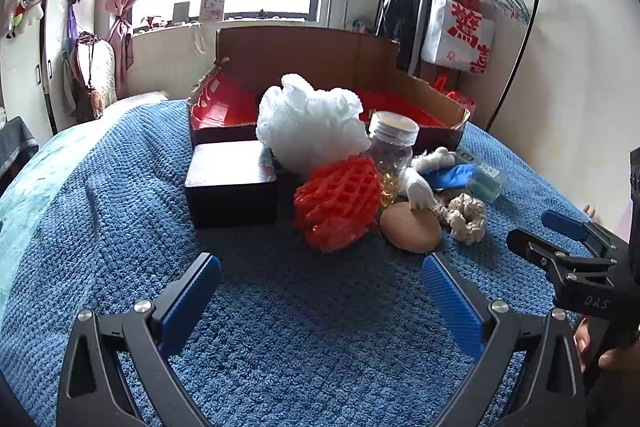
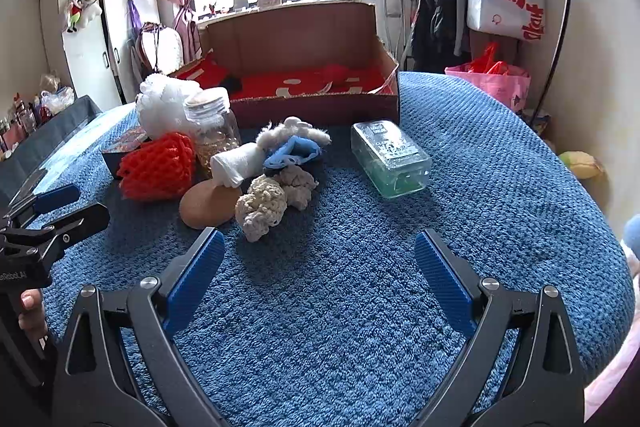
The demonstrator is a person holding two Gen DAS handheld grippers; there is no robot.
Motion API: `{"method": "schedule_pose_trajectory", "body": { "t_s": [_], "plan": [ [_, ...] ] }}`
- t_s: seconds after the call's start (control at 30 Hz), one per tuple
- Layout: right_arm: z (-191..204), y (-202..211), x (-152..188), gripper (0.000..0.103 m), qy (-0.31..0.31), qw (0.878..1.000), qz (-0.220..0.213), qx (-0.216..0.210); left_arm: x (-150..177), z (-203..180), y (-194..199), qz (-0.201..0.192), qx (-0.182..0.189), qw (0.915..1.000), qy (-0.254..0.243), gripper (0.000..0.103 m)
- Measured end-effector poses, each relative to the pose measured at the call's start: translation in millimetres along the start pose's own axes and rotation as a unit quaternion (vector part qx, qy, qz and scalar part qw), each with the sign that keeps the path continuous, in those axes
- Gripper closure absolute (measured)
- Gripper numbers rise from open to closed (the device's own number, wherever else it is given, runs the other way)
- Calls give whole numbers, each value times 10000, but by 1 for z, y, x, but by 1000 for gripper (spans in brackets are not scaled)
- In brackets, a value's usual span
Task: Organize soft objects
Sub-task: 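Withdraw both tools from the box back toward the remaining items, then grasp the red mesh scrubber with the left tool while the right tool grasps the cream scrunchie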
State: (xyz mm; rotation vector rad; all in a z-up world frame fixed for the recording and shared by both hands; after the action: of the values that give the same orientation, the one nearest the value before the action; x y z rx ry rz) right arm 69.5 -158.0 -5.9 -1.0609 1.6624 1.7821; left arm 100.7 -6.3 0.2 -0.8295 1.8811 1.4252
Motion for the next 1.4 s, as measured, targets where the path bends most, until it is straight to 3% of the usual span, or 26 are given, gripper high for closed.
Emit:
{"method": "schedule_pose_trajectory", "body": {
  "t_s": [0.17,0.37,0.47,0.6,0.7,0.77,0.87,1.0,1.4],
  "plan": [
    [4,-10,-4,6,-9,9992,163,-372,0,-1,-6,208,30,9998,-57,2],
    [10,-23,-12,8,-47,9950,358,-931,-9,-8,-11,398,259,9987,-193,12],
    [13,-29,-17,23,-29,9927,441,-1118,-15,-15,-15,492,406,9974,-332,18],
    [16,-40,-20,30,23,9905,578,-1249,-23,-23,-22,557,510,9954,-588,20],
    [18,-48,-20,43,18,9881,737,-1350,-28,-27,-31,630,506,9937,-773,35],
    [20,-54,-17,60,0,9855,866,-1457,-29,-29,-39,755,521,9918,-888,37],
    [25,-54,-14,76,-7,9822,904,-1647,-26,-30,-49,917,439,9899,-984,56],
    [26,-44,-14,90,21,9820,773,-1721,-24,-22,-57,995,332,9899,-958,63],
    [27,-14,-18,91,102,9804,587,-1880,-20,-21,-40,911,499,9906,-893,66]
  ]
}}
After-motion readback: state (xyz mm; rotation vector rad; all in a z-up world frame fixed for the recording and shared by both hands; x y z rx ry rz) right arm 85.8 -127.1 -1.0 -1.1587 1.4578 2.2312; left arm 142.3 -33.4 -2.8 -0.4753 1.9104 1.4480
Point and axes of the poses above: each gripper's, at about its wrist camera, not at the fingertips, and y roughly against the way its jaws point, z to its left, x to its underside, the point moved 9 cm from there along -y, roughly the way its jaws point, and after that the axes turned 8 degrees about y, right-handed, at the moved point
